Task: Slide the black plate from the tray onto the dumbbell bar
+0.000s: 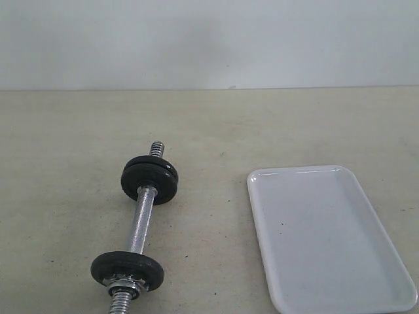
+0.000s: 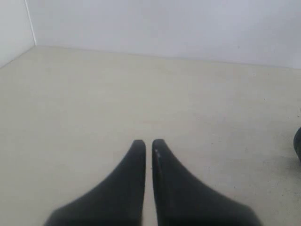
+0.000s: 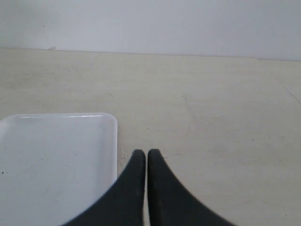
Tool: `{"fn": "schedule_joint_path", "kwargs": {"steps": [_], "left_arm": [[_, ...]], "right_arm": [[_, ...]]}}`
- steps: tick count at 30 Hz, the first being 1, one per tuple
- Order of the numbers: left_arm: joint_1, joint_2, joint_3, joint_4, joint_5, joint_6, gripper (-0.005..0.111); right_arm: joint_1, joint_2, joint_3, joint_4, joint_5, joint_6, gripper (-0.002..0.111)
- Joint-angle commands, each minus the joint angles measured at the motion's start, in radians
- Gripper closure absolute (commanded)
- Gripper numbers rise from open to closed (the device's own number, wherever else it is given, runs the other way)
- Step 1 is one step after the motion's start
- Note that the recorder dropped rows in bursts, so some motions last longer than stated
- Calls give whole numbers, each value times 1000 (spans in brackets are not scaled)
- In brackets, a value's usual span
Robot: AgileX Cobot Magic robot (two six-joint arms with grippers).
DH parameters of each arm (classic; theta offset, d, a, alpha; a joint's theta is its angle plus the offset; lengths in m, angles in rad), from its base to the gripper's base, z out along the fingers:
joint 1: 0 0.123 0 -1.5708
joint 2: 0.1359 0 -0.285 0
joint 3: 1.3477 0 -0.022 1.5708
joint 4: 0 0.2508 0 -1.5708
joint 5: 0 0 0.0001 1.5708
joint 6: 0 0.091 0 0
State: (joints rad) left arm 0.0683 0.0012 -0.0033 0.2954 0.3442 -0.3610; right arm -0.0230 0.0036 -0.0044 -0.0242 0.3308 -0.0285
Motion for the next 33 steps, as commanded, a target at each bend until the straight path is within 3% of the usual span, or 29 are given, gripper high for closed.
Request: {"fn": "schedule_joint_path", "kwargs": {"steps": [1, 5, 10, 33], "left_arm": [[-9, -1, 3, -10, -8, -5, 102], [-9, -1, 3, -37, -34, -5, 102], [-9, -1, 3, -301, -53, -5, 102], [-9, -1, 3, -308, -53, -5, 102]], "right_arm": [[-6, -4, 4, -12, -9, 0, 109], [-6, -4, 4, -12, -9, 0, 109], [-6, -4, 4, -12, -9, 0, 109], [-6, -4, 4, -12, -9, 0, 109]]}}
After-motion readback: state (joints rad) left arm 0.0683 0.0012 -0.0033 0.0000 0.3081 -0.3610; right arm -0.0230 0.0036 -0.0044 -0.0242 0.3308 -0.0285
